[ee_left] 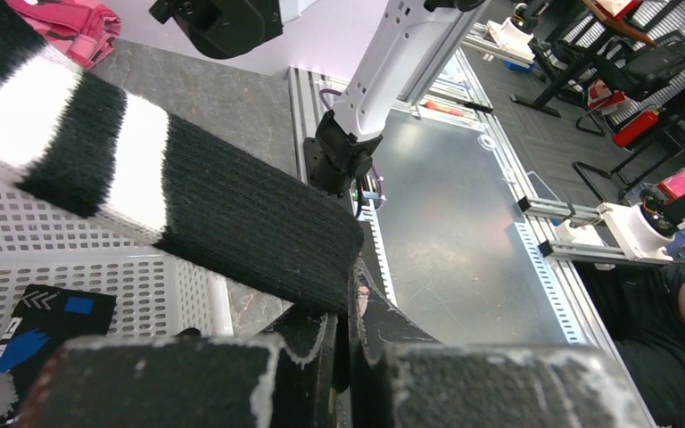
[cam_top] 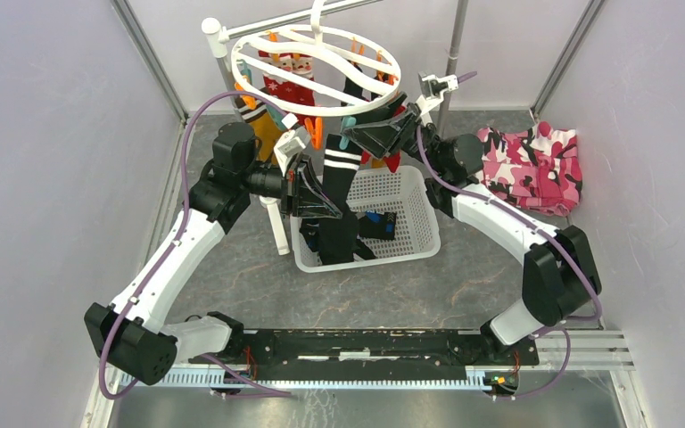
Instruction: Remove the socks clipped to the hanger
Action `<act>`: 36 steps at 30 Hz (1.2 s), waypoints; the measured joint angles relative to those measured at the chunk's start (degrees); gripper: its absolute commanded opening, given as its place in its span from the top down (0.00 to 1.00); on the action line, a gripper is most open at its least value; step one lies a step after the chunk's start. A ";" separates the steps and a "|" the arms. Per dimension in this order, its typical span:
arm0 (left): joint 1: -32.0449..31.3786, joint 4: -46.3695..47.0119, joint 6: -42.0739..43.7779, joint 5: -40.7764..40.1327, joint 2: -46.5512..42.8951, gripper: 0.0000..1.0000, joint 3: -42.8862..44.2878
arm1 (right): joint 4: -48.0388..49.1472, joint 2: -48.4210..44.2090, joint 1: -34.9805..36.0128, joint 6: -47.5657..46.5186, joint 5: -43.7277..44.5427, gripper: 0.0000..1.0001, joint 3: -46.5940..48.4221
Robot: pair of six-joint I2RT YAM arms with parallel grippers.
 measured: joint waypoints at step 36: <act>0.02 -14.86 38.51 -35.67 -0.04 0.73 -5.77 | -21.31 -9.57 0.33 -14.67 3.76 0.75 -2.21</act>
